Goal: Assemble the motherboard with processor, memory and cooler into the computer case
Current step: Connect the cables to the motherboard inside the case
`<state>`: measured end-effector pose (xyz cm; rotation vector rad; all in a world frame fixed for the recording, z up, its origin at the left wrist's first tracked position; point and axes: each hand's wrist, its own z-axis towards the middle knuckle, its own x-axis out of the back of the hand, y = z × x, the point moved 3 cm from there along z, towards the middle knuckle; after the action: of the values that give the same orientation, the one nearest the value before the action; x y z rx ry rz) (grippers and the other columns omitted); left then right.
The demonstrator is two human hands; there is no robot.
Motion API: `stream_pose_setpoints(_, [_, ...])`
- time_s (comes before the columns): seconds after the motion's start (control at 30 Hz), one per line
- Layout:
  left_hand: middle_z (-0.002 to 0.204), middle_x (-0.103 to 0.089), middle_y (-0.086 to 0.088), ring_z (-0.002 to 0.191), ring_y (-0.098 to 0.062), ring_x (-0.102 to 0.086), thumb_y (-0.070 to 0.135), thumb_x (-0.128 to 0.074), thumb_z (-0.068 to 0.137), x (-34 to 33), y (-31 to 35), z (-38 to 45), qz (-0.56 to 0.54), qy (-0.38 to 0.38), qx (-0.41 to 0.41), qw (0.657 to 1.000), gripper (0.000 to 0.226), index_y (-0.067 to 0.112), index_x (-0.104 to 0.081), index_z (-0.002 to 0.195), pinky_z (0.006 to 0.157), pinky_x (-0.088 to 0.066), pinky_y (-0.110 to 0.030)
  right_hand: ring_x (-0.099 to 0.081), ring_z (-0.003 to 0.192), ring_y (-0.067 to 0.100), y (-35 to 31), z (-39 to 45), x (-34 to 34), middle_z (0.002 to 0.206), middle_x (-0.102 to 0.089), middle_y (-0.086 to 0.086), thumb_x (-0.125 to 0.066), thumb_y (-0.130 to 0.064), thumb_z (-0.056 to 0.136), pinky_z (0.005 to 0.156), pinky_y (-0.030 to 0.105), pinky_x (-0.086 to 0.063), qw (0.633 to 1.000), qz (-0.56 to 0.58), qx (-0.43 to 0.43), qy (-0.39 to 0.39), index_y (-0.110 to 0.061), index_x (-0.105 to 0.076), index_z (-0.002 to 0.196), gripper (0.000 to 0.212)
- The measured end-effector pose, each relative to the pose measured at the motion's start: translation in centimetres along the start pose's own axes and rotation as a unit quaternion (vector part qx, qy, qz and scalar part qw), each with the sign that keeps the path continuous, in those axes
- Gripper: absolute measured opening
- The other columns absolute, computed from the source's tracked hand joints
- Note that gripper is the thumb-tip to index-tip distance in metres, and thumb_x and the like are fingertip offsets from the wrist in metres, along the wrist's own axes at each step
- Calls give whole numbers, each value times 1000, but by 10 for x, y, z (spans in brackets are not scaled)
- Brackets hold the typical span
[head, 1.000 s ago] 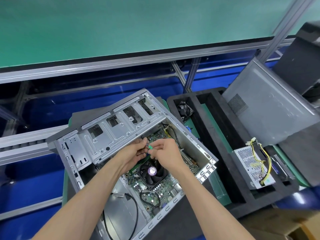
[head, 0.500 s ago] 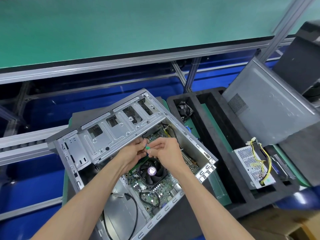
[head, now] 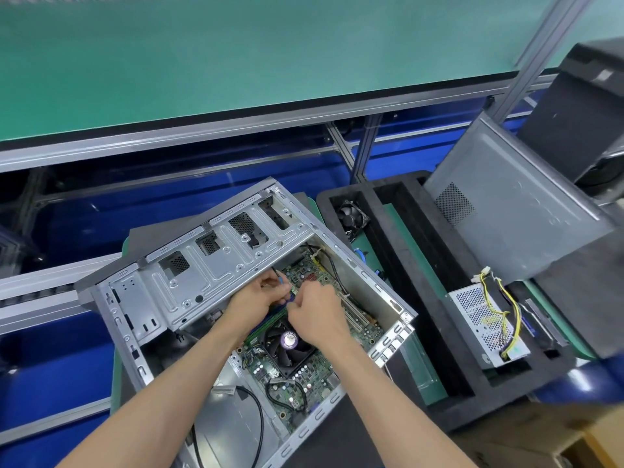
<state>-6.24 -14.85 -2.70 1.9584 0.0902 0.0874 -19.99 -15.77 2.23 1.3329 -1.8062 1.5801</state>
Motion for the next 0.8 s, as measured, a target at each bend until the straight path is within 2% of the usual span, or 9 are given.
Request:
stream_pose_setpoints(0.1, [79,-67,1,74,-11,-65,3,-62,94,-6,6,12,60,1,-6,998,8,11,-62,91,75,-50,-19,-53,65,31,-9,-7,-7,68,-45,5,-51,-27,88,60,38,-48,988,-124,81,-38,-14,-49,76,18])
stream_pose_setpoints(0.2, [86,-69,-6,72,-9,-67,0,-60,93,-16,9,23,83,-17,4,996,13,13,-63,92,73,-52,-19,-44,68,31,-12,-10,-10,68,-35,3,-52,-31,88,62,38,-36,978,-156,125,-59,-15,-42,71,26])
stream_pose_setpoints(0.33, [93,-74,17,75,6,-68,12,-67,92,-25,9,38,148,-28,10,989,7,18,-65,97,64,-45,-10,-41,67,31,-11,-10,-11,66,-34,4,-54,-31,87,63,39,-32,975,-166,137,-57,-16,-35,63,34])
stream_pose_setpoints(0.43, [99,-71,25,90,2,-67,13,-69,92,-30,8,53,193,-50,9,980,12,20,-64,84,79,-45,-17,-40,66,31,-10,-10,-10,63,-32,3,-54,-30,86,63,39,-32,975,-161,144,-57,-17,-33,62,34])
stream_pose_setpoints(0.53, [90,-65,31,79,22,-57,13,-68,92,-34,7,63,224,-52,2,973,3,16,-70,94,63,-36,3,-39,64,30,-10,-9,-11,62,-32,4,-54,-30,84,61,38,-32,974,-160,149,-57,-17,-34,61,33])
stream_pose_setpoints(0.6, [92,-63,30,81,16,-59,17,-68,92,-34,5,69,231,-42,-5,972,8,20,-71,100,67,-39,-2,-39,63,30,-10,-7,-11,62,-33,4,-54,-30,83,60,37,-31,974,-157,152,-55,-17,-34,61,33])
stream_pose_setpoints(0.67, [99,-69,16,89,-8,-64,24,-68,92,-34,5,73,238,-36,-8,970,6,30,-69,94,78,-48,-25,-39,65,31,-10,-7,-11,64,-33,3,-55,-31,83,60,37,-31,974,-157,156,-51,-15,-36,64,31])
stream_pose_setpoints(0.7, [99,-70,11,88,-14,-65,27,-68,91,-35,5,74,237,-32,-8,971,6,33,-67,90,76,-49,-30,-39,66,31,-9,-6,-11,64,-32,3,-55,-31,83,61,37,-32,974,-157,158,-48,-14,-37,67,29])
stream_pose_setpoints(0.8, [75,-69,20,70,6,-61,31,-77,83,-36,4,75,216,-1,-12,976,15,37,-64,83,60,-42,-15,-41,66,32,-9,-5,-12,63,-31,3,-54,-31,83,61,37,-32,973,-157,163,-40,-15,-39,67,27])
